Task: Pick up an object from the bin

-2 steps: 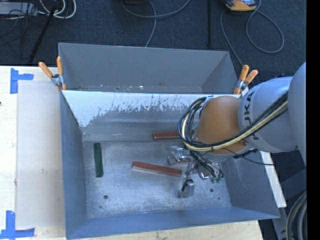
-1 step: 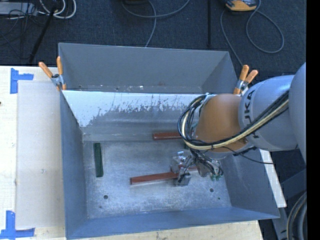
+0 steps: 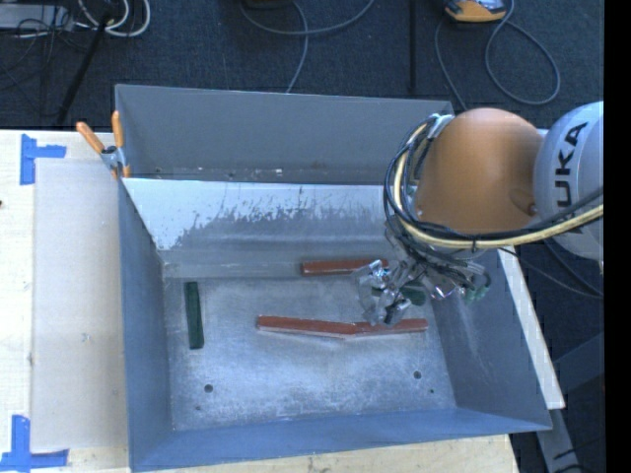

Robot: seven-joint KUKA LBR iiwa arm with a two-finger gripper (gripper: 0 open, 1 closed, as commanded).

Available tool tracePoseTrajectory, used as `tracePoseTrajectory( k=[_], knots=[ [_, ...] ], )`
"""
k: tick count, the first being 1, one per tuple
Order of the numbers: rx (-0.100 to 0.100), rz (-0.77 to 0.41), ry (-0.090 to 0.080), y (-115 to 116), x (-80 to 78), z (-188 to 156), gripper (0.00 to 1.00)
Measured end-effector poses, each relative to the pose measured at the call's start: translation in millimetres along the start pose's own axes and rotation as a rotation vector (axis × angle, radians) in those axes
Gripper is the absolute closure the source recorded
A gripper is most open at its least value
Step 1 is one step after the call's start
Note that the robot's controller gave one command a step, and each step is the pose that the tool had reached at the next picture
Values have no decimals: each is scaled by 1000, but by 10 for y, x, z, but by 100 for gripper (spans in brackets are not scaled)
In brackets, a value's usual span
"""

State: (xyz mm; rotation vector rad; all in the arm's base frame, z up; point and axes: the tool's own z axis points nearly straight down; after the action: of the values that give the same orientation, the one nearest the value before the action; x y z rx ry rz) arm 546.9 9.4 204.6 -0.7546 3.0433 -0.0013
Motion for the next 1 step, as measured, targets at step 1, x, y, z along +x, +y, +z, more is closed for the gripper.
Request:
tracePoseTrajectory(
  k=[1],
  knots=[
    [-2,0,5,4,12,27,0]
  ],
)
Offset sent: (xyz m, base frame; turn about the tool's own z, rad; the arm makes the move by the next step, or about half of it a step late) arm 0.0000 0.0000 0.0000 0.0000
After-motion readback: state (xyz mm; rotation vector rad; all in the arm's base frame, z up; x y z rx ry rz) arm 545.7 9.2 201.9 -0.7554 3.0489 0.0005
